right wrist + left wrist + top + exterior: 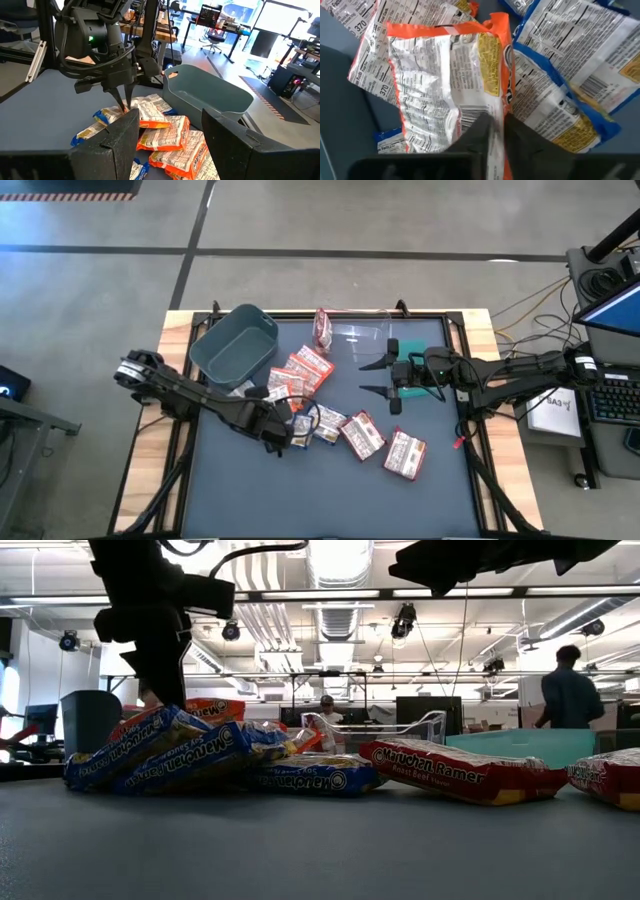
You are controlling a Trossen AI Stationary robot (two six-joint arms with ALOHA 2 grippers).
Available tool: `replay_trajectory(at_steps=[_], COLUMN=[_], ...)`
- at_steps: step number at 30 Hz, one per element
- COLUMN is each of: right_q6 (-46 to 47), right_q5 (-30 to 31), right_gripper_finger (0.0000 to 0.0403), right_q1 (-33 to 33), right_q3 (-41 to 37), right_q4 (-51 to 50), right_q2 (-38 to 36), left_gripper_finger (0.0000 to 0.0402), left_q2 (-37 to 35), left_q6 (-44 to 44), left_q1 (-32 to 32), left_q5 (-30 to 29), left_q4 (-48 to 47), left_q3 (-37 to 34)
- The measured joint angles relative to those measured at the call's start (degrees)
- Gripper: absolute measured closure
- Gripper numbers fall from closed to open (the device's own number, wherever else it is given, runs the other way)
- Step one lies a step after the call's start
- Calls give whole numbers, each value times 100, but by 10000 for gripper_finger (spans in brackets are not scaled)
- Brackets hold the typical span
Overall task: Sort Maruchan noodles
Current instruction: Put the orange noodle pack into the gray bin
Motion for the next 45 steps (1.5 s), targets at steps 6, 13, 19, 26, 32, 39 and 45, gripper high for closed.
replay_trajectory(at_steps=[6,13,19,26,32,39,45], right_q6=[0,2,2,2,2,2,7], right_q5=[28,28,29,28,30,29,28], right_gripper_finger=[200,200,200,200,200,200,200], right_q1=[-1,0,-2,0,-9,-28,-28], right_q3=[1,1,1,1,1,1,1], right_q4=[0,-2,1,2,-1,-4,-5], right_q2=[0,0,0,0,0,0,0], left_gripper_finger=[401,400,401,388,307,181,152], left_q2=[-18,-263,-557,-565,-253,20,132], left_q6=[237,581,919,671,662,600,561], left_q1=[3,0,0,56,83,83,116], left_q5=[134,77,45,-363,-369,-506,-658], left_q4=[-161,-402,-329,167,487,510,531], left_q3=[331,630,767,649,640,640,600])
